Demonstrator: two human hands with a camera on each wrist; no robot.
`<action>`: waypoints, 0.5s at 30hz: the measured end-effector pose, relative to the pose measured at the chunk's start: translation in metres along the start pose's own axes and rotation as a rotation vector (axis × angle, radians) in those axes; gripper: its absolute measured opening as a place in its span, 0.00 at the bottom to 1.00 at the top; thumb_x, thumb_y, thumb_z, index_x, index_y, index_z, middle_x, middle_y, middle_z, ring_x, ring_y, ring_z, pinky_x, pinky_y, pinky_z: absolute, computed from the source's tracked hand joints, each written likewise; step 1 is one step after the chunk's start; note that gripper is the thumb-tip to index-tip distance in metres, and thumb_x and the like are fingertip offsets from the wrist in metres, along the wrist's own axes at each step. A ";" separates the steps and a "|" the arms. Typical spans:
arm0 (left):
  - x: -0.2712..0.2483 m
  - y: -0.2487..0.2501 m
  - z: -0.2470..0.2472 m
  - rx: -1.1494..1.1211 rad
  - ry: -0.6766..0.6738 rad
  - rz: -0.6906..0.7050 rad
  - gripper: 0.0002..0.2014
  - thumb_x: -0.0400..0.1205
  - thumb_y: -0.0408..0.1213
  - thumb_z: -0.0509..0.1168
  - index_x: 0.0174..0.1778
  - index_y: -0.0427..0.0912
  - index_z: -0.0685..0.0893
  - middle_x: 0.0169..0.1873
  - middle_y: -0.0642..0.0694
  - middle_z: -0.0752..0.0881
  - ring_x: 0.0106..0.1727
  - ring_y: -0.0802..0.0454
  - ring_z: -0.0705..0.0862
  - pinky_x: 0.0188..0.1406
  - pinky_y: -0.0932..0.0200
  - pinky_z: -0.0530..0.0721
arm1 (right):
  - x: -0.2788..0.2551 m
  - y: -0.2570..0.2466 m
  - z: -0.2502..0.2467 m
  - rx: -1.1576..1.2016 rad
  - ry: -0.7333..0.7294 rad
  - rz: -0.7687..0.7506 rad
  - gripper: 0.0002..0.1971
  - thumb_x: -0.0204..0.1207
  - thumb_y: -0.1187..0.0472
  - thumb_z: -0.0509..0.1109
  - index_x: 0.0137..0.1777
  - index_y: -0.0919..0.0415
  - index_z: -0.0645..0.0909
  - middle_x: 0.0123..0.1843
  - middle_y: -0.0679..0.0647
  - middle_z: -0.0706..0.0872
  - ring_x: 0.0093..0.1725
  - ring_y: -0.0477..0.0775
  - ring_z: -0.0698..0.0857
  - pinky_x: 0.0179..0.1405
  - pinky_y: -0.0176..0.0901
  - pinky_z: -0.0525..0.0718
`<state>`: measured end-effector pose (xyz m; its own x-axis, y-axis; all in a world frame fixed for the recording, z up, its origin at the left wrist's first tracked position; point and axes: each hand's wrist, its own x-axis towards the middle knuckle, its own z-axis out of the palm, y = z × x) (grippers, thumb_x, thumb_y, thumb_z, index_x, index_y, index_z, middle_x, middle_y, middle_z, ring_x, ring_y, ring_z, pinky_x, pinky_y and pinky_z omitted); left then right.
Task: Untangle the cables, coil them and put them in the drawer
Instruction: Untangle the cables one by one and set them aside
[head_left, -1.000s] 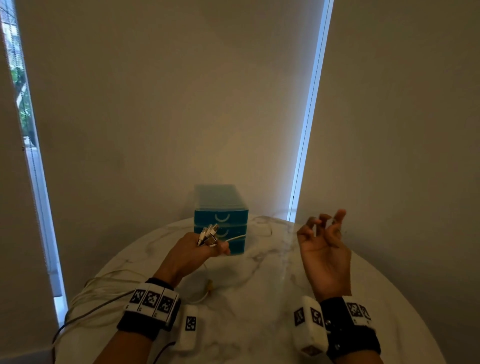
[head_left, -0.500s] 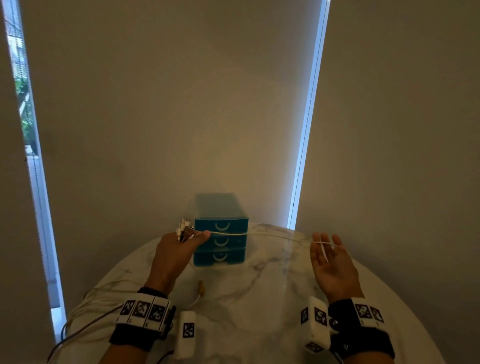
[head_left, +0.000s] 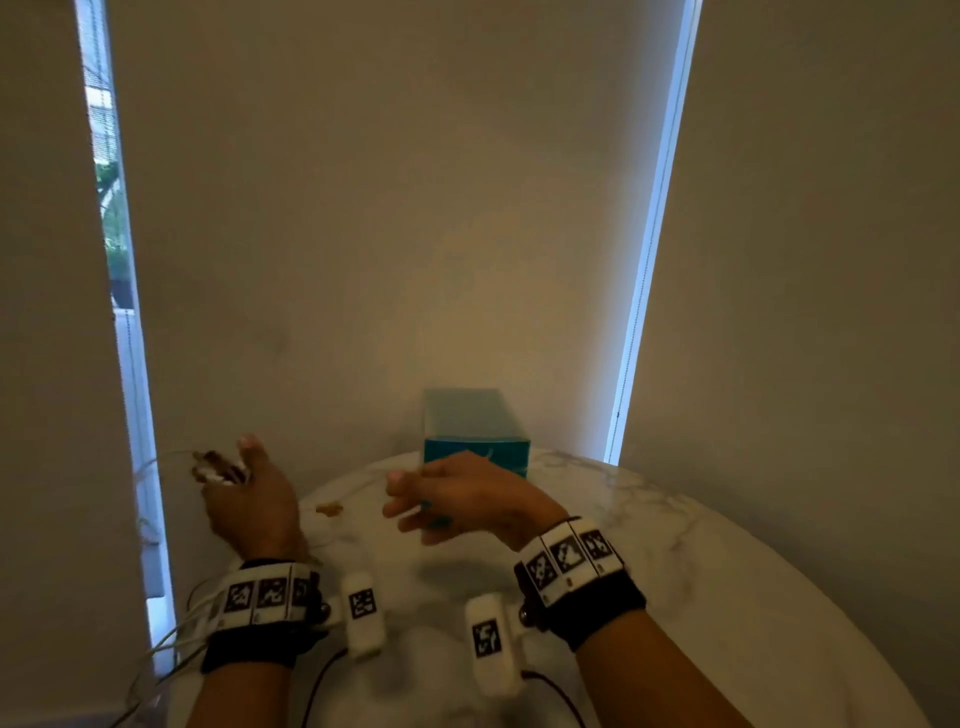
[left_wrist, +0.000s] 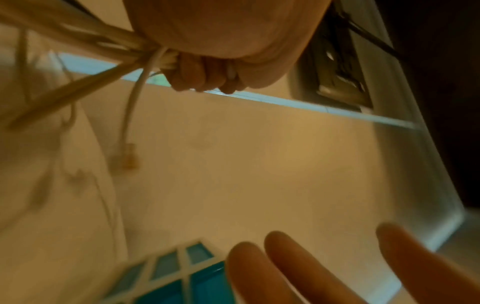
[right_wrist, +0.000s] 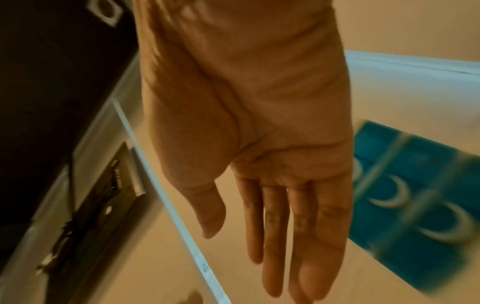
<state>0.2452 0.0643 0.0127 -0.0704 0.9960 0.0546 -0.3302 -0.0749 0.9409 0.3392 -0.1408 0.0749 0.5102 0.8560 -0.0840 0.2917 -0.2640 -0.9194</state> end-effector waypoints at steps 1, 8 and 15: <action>-0.004 -0.002 0.003 0.066 -0.045 0.033 0.34 0.91 0.57 0.63 0.87 0.36 0.74 0.84 0.36 0.78 0.84 0.38 0.76 0.84 0.48 0.71 | -0.002 0.011 0.003 0.025 -0.021 0.016 0.24 0.88 0.41 0.70 0.70 0.60 0.88 0.63 0.52 0.95 0.64 0.54 0.94 0.58 0.46 0.93; -0.045 0.009 0.019 0.389 -0.450 0.193 0.27 0.90 0.59 0.64 0.58 0.34 0.90 0.54 0.29 0.91 0.61 0.30 0.88 0.62 0.43 0.83 | -0.016 0.051 -0.008 0.185 0.194 -0.005 0.13 0.91 0.52 0.69 0.63 0.57 0.91 0.56 0.51 0.97 0.58 0.52 0.96 0.57 0.46 0.93; -0.079 0.012 0.026 0.494 -0.999 0.319 0.20 0.76 0.66 0.77 0.37 0.51 0.90 0.32 0.57 0.91 0.36 0.65 0.88 0.36 0.61 0.81 | -0.024 0.062 -0.023 0.409 0.432 -0.168 0.11 0.86 0.53 0.75 0.60 0.59 0.93 0.54 0.57 0.97 0.52 0.53 0.94 0.48 0.40 0.91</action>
<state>0.2711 -0.0138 0.0287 0.7633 0.5459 0.3454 -0.0126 -0.5220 0.8528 0.3635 -0.1877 0.0286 0.7908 0.5910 0.1592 0.1062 0.1236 -0.9866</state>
